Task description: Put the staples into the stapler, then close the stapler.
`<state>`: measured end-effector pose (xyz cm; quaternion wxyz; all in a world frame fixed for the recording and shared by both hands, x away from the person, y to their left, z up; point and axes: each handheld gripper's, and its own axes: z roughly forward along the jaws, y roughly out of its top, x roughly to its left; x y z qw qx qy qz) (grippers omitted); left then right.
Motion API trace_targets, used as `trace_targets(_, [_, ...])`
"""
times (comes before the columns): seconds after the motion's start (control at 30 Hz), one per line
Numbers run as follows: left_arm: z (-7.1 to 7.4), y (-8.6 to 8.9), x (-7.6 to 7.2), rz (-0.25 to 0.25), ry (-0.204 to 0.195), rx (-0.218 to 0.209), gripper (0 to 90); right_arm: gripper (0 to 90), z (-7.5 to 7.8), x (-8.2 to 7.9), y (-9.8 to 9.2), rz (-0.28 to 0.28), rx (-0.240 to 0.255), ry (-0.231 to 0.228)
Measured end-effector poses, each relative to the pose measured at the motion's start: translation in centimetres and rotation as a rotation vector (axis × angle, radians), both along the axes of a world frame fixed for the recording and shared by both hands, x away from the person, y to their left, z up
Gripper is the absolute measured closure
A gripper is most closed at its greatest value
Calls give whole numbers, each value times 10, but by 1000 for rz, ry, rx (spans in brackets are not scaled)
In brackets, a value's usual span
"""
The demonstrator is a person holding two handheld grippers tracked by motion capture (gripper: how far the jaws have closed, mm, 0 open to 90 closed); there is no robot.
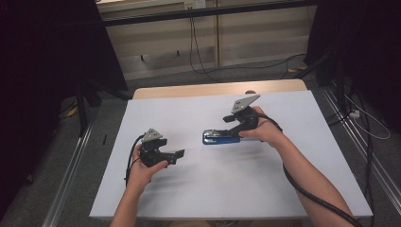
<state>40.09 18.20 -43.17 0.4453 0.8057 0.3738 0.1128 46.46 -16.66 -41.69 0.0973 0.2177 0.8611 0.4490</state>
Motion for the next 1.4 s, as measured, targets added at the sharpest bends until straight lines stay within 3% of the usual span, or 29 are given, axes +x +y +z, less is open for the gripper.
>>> trace_targets(0.2, [1,1,0,-6,-6,6,97,229,1,-19,-12,-83,-14,-12])
trace_targets(0.5, [0,-1,-1,-3,-3,-2,96,188,-1,-48,-20,-149,-27,-34])
trace_targets(0.6, [0,-3,0,-14,-2,5,96,186,-4,-57,-25,-197,-35,-31])
trace_targets(0.67, [-1,-5,1,-13,-6,-3,97,195,-7,-63,-28,-230,-8,-14])
trace_targets(0.77, [-2,-9,3,0,10,-27,112,267,-12,-74,-33,-276,-25,-25])
trace_targets(0.83, [-2,-12,5,-7,15,-12,123,326,-16,-80,-38,-322,-14,-17])
trace_targets(0.9, [-4,-16,6,-1,11,-22,178,463,-21,-84,-44,-362,4,10])
trace_targets(0.93, [-5,-18,7,1,2,-17,204,496,-22,-85,-46,-378,-12,17])
trace_targets(1.0, [-5,-22,8,-9,-23,-11,303,592,-24,-86,-49,-403,-42,-2])
trace_targets(1.07, [-5,-26,11,-16,-15,-26,358,678,-25,-88,-51,-409,-30,11])
trace_targets(1.1, [-6,-28,12,-23,-13,-37,438,714,-26,-88,-52,-414,-40,16])
trace_targets(1.17, [-5,-32,15,-24,-16,-33,512,791,-27,-89,-54,-428,-92,6])
trace_targets(1.23, [-7,-36,18,-21,-8,-37,630,860,-27,-89,-59,-441,-74,18])
trace_targets(1.27, [-9,-38,20,-26,-3,-18,686,896,-27,-89,-62,-452,-69,24])
trace_targets(1.3, [-10,-40,21,-23,-1,-7,748,900,-28,-89,-66,-477,-80,24])
trace_targets(1.4, [-15,-44,26,-38,7,6,820,900,-30,-89,-77,-521,-86,42])
